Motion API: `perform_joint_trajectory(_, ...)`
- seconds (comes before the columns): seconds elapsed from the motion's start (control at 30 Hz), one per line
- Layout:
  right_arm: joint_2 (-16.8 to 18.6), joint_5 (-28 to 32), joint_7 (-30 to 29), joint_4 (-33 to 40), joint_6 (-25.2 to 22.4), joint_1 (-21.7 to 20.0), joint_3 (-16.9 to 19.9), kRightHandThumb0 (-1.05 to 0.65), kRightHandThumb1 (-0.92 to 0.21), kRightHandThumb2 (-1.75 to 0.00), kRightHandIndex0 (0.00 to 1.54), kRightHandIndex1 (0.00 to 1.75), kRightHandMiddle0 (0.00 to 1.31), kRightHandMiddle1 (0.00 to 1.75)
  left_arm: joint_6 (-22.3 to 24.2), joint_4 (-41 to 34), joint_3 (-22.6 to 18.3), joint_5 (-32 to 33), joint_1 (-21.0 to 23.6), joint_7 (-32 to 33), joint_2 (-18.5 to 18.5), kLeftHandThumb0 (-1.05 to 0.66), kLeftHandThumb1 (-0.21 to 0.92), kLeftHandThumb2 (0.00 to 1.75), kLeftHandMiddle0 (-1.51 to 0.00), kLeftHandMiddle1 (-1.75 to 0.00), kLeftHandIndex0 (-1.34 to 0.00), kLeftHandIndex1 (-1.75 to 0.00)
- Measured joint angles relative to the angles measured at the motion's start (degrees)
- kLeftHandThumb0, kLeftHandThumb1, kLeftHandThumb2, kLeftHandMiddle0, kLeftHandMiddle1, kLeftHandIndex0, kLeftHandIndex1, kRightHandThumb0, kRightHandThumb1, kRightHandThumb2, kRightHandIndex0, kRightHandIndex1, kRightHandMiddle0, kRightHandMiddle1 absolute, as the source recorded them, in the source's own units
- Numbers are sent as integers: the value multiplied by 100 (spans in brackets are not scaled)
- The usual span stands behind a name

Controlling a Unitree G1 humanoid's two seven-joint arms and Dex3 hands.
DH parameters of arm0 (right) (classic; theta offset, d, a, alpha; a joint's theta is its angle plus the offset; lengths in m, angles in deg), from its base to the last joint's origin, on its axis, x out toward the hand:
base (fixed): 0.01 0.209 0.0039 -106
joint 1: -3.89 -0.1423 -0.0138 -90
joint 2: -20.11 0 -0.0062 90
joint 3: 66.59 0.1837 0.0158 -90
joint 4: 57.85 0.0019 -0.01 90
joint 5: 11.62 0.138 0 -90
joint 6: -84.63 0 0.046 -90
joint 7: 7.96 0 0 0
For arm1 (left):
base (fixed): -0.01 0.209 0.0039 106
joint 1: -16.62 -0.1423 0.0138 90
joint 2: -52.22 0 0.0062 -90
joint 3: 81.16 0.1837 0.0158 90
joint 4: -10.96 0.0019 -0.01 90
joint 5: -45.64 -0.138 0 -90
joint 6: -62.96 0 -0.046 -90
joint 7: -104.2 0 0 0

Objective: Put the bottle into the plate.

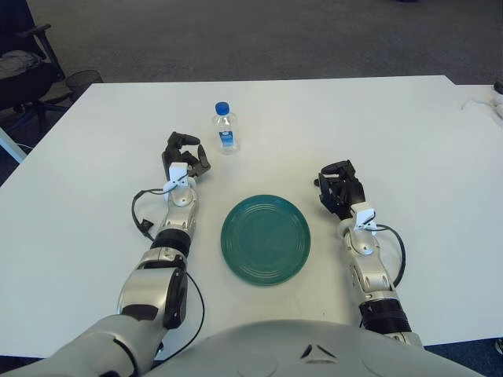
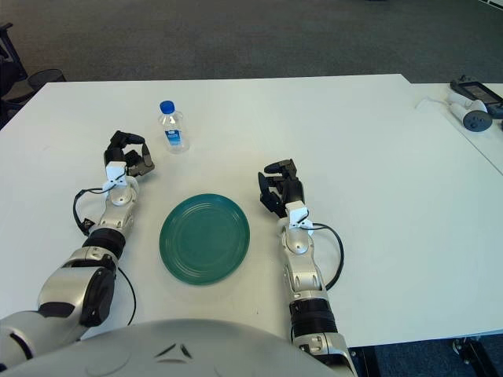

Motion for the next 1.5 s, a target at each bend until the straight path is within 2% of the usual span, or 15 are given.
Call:
perform_joint_trajectory(0.33,-4,5,2,-86,34,-67,5,-34,-92,-52,40,121,19,175,-219,148,26,-19,174,64,25,-43,46,113,-96,-175,-50,-175)
perform_joint_trajectory(0.83,9,9,5,-136,112,-72,10,-34,-92,-52,41,121,19,175,-357,226,104,-43,185,-119,22,-43,47,111,-94,-175,-49,-175)
perform_joint_trajectory(1.0,9,9,5,-138,112,-73,9,-34,-92,-52,41,122,19,175,-351,228,257,-151,185,-141,3,-42,52,105,-79,-175,-45,-175)
perform_joint_trajectory(1.07,9,9,5,-138,112,-73,9,-34,-92,-52,41,122,19,175,-297,211,342,-224,185,-172,-12,-41,58,97,-62,-175,-41,-175)
perform_joint_trajectory(1.1,9,9,5,-139,112,-74,9,-34,-92,-52,41,122,19,175,-231,193,395,-285,185,-188,-25,-48,62,88,-53,-175,-33,-175)
perform_joint_trajectory(1.17,9,9,5,-141,112,-76,8,-34,-92,-52,41,121,19,175,-38,129,510,-396,184,-238,-52,-66,78,50,-31,-175,-14,-175)
perform_joint_trajectory(1.2,9,9,5,-143,112,-80,6,-34,-92,-52,41,121,19,175,92,66,570,-464,179,-245,-62,-76,83,44,-20,-175,-9,-175)
perform_joint_trajectory(1.27,9,9,8,-146,112,-84,6,-34,-92,-52,41,120,19,175,405,-98,660,-588,163,-235,-67,-85,88,40,-10,-174,-5,-175)
perform_joint_trajectory(1.5,11,10,21,-162,112,-101,6,-34,-92,-52,40,119,19,175,1480,-849,704,-761,18,106,-9,-94,92,36,-1,-151,0,-175)
